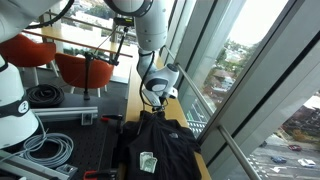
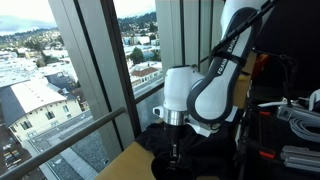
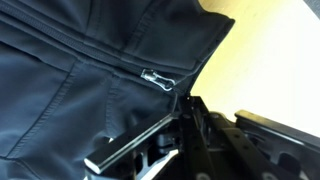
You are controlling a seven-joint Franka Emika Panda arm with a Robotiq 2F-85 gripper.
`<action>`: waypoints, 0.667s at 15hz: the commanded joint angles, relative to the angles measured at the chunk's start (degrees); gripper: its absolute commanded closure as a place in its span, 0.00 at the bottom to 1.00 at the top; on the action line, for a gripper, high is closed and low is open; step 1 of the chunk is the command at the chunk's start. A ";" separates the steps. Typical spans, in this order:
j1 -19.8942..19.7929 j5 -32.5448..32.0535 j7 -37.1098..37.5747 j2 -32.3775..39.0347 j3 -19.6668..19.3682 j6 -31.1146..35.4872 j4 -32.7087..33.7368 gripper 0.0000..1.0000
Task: Zip up the cloth
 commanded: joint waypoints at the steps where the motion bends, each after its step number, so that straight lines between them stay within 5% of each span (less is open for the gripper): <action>1: 1.13 -0.82 0.39 2.37 1.44 -1.02 3.76 0.98; 9: 2.53 -1.14 0.08 3.98 1.33 -1.25 6.17 0.98; 10: 2.53 -1.16 0.04 3.97 1.29 -1.25 6.00 0.79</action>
